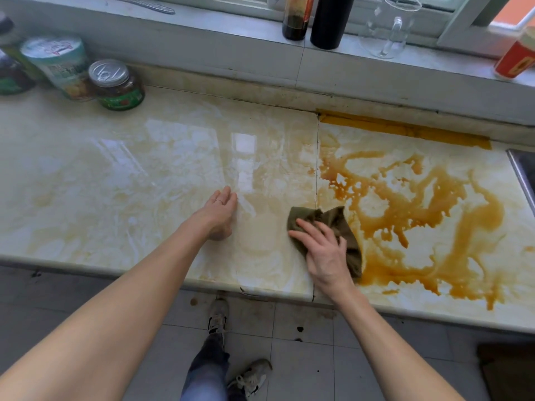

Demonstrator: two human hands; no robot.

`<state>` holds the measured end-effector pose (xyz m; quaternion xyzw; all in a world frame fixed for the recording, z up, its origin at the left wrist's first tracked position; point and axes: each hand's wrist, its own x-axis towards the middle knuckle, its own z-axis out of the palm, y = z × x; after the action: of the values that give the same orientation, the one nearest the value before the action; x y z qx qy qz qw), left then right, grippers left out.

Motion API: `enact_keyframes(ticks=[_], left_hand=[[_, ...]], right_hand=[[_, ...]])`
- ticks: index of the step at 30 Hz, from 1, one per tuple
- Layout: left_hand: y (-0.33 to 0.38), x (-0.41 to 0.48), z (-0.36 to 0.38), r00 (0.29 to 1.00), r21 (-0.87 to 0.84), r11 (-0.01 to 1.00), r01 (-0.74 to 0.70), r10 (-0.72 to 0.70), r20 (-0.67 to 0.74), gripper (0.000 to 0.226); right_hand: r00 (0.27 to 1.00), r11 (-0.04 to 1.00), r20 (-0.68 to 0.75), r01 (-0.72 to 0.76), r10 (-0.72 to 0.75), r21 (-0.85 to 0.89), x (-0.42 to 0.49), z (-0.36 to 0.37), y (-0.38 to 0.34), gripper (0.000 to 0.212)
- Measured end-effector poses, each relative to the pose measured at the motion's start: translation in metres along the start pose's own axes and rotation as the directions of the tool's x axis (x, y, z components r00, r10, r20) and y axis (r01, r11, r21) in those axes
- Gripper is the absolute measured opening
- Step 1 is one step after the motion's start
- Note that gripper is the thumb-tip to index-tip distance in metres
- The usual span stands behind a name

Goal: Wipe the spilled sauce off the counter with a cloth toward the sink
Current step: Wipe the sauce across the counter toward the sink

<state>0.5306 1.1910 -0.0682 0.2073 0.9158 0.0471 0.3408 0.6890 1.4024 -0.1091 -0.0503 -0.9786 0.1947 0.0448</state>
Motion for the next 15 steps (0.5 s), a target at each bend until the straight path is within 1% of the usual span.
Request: enact_keyframes(ticks=[1,2,4,6,7,8,10,11,12,13,15], left_hand=[[0.001,0.000,0.001,1.000,0.003,1.000,0.002,-0.002,-0.004,0.082],[0.002,0.000,0.002,1.000,0.005,1.000,0.004,-0.004,-0.007,0.081],[0.001,0.001,0.002,1.000,0.009,1.000,0.002,-0.001,-0.010,0.081],[-0.001,0.001,0.002,1.000,0.005,1.000,-0.005,0.005,-0.004,0.080],[-0.002,0.000,0.001,1.000,0.002,1.000,-0.007,0.007,0.001,0.080],[-0.002,-0.001,0.000,1.000,0.001,1.000,-0.008,0.008,0.003,0.079],[-0.001,-0.003,-0.004,1.000,-0.001,1.000,-0.009,0.009,0.015,0.078],[0.000,-0.003,-0.006,1.000,-0.003,1.000,-0.006,0.006,0.021,0.076],[0.001,-0.004,-0.009,1.000,-0.011,1.000,-0.006,0.006,0.027,0.074],[0.002,-0.004,-0.012,0.999,-0.023,1.000,-0.009,0.010,0.036,0.071],[0.002,-0.007,-0.019,0.998,-0.070,0.997,-0.021,0.025,0.049,0.067]], right_hand=[[0.998,0.998,-0.042,-0.041,0.043,0.040,0.000,-0.003,-0.002,0.053],[0.996,0.996,-0.069,-0.043,0.049,0.079,-0.002,-0.004,-0.008,0.054],[0.998,0.991,-0.056,0.039,-0.033,0.126,-0.017,0.001,-0.020,0.052],[0.986,0.982,0.013,0.163,-0.165,0.091,-0.035,0.010,-0.019,0.045],[0.982,0.981,0.029,0.184,-0.186,0.060,-0.038,0.012,-0.012,0.042],[0.987,0.986,0.015,0.158,-0.159,0.049,-0.034,0.011,-0.004,0.041],[0.997,0.996,-0.058,0.048,-0.044,0.069,-0.022,0.007,0.006,0.038],[0.995,0.996,-0.101,0.028,-0.019,0.089,-0.016,0.005,0.004,0.035],[0.990,0.993,-0.133,0.049,-0.035,0.106,-0.012,0.004,-0.003,0.031],[0.984,0.987,-0.155,0.110,-0.091,0.115,-0.011,0.005,-0.015,0.029],[0.955,0.956,-0.162,0.267,-0.247,0.118,-0.013,0.014,-0.049,0.025]])
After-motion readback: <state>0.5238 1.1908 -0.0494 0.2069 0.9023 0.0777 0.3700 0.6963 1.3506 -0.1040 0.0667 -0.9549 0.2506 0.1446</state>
